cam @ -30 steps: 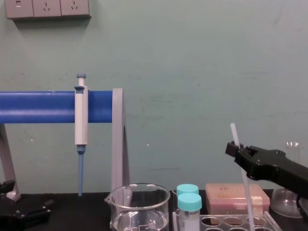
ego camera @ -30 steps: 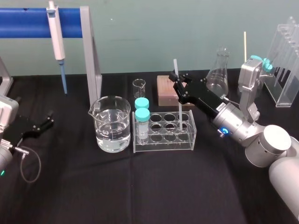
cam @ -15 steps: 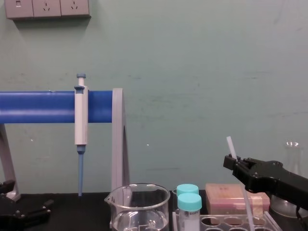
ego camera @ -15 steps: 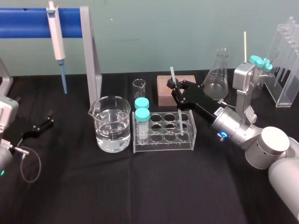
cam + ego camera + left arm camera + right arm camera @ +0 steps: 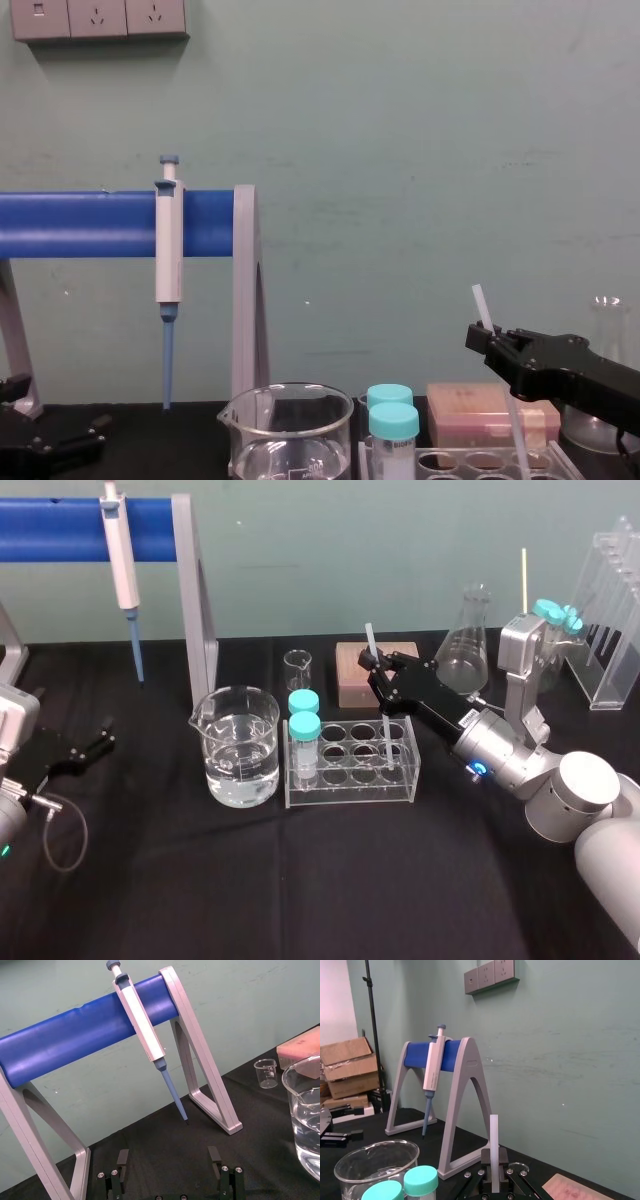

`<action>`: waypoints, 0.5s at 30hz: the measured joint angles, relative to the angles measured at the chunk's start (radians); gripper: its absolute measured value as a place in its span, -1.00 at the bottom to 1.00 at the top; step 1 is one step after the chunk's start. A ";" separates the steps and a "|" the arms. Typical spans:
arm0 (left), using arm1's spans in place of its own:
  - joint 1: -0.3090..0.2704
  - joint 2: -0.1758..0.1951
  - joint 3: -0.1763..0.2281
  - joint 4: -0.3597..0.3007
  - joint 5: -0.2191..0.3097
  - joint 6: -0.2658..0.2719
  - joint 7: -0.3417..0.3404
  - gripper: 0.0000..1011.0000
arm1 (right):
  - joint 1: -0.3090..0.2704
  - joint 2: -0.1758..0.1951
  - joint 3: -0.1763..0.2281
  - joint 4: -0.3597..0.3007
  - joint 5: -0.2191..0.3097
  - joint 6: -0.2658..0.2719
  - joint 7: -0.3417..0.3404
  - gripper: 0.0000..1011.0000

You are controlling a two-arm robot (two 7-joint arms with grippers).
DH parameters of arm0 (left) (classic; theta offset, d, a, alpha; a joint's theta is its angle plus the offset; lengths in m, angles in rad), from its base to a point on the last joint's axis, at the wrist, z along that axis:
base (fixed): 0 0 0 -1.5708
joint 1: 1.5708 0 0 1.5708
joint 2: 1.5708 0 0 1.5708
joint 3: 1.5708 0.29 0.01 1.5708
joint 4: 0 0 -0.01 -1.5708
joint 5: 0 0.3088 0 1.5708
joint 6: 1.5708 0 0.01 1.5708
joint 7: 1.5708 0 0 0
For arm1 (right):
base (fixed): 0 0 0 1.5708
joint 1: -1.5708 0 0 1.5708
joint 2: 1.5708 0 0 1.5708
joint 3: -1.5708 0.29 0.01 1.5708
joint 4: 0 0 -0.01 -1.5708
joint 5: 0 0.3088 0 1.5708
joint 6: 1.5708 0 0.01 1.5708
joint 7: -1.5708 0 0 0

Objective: Pick up the stirring rod with one hand, then place it down.

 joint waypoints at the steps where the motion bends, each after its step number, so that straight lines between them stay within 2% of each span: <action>1: 0.000 0.000 0.000 0.000 0.000 0.000 0.000 0.98 | 0.000 0.000 0.000 0.000 0.000 0.000 0.000 -0.85; 5: 0.000 0.000 0.000 0.000 0.000 0.000 0.000 0.98 | 0.000 0.000 0.000 -0.001 0.001 -0.001 0.000 -0.85; 10: 0.000 0.000 0.000 0.000 0.000 0.000 0.000 0.98 | 0.000 0.000 0.001 -0.001 0.001 -0.001 0.001 -0.68; 15: 0.000 0.000 0.000 0.000 0.000 0.000 0.000 0.98 | 0.000 0.000 0.001 -0.001 0.001 -0.001 0.001 -0.34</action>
